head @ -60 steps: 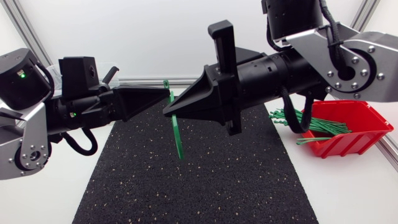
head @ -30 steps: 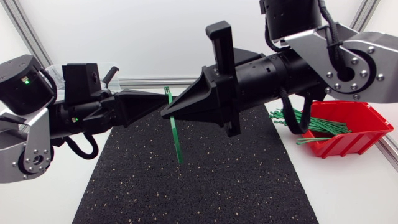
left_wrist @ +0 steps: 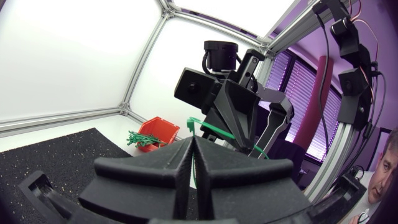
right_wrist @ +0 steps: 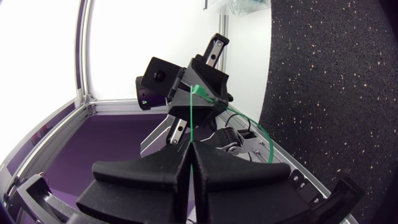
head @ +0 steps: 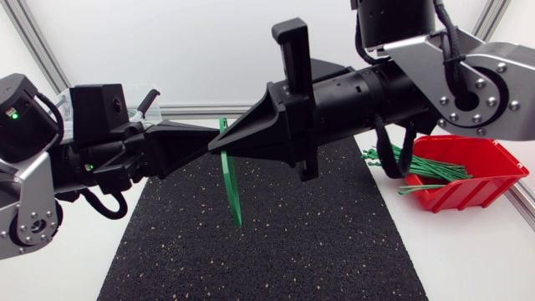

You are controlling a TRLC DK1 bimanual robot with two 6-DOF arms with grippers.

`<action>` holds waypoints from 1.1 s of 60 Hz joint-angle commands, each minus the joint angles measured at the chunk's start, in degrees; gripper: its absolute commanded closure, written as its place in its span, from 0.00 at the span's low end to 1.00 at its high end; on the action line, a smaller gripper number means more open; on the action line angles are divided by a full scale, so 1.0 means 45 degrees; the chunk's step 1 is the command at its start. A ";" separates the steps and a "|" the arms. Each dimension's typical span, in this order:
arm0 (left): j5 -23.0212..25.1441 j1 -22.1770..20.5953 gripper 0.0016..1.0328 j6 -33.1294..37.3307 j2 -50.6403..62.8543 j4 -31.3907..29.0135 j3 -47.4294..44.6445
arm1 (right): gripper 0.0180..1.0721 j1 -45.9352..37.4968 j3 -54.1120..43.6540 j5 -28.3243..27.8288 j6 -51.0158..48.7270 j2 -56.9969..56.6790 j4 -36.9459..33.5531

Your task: Take a green cable tie from the red box, thread the tail through the head to close it, then place it in the transparent bin on the left.

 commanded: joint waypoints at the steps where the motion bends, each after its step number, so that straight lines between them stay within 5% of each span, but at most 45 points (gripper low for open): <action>1: 0.0058 -0.0089 0.97 -0.0303 -0.0253 0.0267 -0.0306 | 0.95 0.0124 -0.0104 0.0102 0.0668 -0.0425 0.0387; 66: -0.0801 -0.1006 0.97 -0.1260 -0.0702 0.0228 0.0925 | 0.95 0.0651 0.0287 0.0258 0.1488 -0.1851 -0.0805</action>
